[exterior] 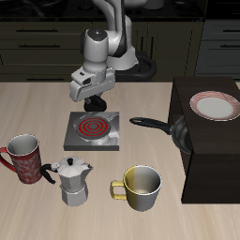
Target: Place the frying pan on the top layer of the shelf and turn off the stove
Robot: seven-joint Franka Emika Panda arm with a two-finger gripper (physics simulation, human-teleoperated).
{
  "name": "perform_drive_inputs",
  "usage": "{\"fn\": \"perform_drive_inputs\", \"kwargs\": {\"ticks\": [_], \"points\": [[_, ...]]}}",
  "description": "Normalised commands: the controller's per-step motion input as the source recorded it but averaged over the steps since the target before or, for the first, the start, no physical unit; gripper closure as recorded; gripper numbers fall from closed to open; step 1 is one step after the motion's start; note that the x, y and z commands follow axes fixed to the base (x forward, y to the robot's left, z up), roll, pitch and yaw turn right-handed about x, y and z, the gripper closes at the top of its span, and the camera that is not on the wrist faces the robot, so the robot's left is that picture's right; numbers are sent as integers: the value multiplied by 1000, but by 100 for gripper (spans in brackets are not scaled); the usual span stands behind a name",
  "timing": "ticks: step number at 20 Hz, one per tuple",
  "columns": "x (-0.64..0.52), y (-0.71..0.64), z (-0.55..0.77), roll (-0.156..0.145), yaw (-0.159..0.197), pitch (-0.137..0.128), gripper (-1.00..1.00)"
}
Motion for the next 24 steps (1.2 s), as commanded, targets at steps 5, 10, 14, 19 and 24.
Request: {"fn": "perform_drive_inputs", "kwargs": {"ticks": [5,10,14,19,24], "points": [[54,-7,17,-11,-43,-16,100],[59,-97,15,-40,-52,-22,100],[65,-36,11,-27,-38,-10,100],[74,-6,6,-21,-64,-3,100],[59,-17,61,-12,-45,-16,100]]}}
